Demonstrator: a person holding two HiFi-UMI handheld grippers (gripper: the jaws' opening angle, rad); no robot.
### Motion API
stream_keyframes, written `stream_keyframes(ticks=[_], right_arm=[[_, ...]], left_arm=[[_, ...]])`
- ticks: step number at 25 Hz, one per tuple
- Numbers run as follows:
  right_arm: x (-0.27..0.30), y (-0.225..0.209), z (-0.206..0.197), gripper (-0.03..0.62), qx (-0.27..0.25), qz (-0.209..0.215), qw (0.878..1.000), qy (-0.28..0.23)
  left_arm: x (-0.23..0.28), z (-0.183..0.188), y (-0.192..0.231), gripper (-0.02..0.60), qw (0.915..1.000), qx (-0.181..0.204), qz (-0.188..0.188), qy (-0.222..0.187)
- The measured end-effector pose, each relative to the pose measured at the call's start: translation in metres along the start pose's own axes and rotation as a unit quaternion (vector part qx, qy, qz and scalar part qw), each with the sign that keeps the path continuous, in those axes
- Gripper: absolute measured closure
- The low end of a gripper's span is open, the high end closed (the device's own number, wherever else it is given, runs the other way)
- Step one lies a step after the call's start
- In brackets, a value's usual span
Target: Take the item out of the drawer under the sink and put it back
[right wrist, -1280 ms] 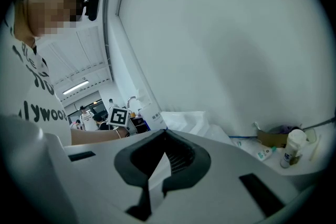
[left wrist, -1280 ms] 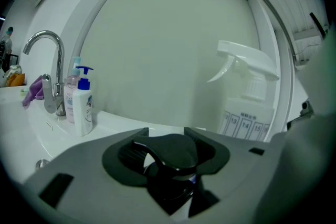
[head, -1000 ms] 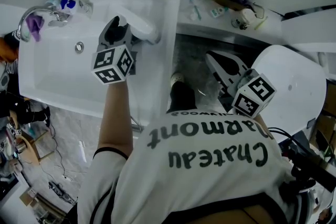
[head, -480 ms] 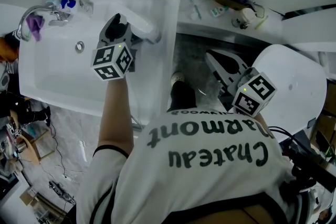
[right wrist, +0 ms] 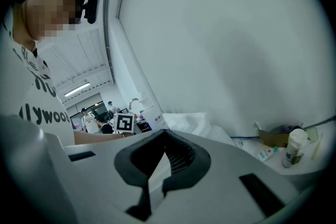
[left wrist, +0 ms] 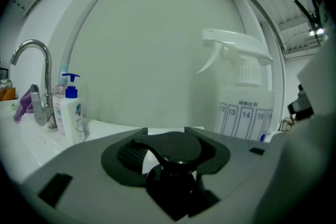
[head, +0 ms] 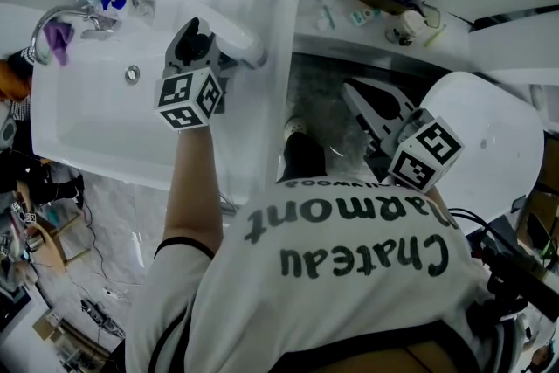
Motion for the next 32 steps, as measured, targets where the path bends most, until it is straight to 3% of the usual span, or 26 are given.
stream_keyframes(ticks=[11, 17, 26, 32], right_arm=[[-0.007, -0.002, -0.004, 0.582, 0.0, -0.004, 1.0, -0.004], [-0.01, -0.001, -0.003, 0.583, -0.001, -0.007, 1.0, -0.004], [-0.004, 0.003, -0.003, 0.583, -0.003, 0.002, 1.0, 0.001], [-0.007, 0.005, 0.002, 0.583, -0.003, 0.001, 1.0, -0.005]], left_arm=[[0.002, -0.008, 0.0, 0.368, 0.9989, 0.027, 0.032, -0.021], [0.004, -0.012, 0.002, 0.38, 0.9993, 0.033, 0.015, 0.005], [0.004, -0.012, 0.002, 0.379, 0.9996, 0.03, -0.002, -0.002], [0.002, -0.01, 0.0, 0.378, 0.9995, 0.028, 0.011, -0.01]])
Point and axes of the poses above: the fingertips, and each gripper's own axes: x forward along the fingers, y to its left, z out of its top, the point moved 6 cm from there along -x, backward along the fingers, and after that the axes turned 3 degrees about x, right-handed, at the moved point
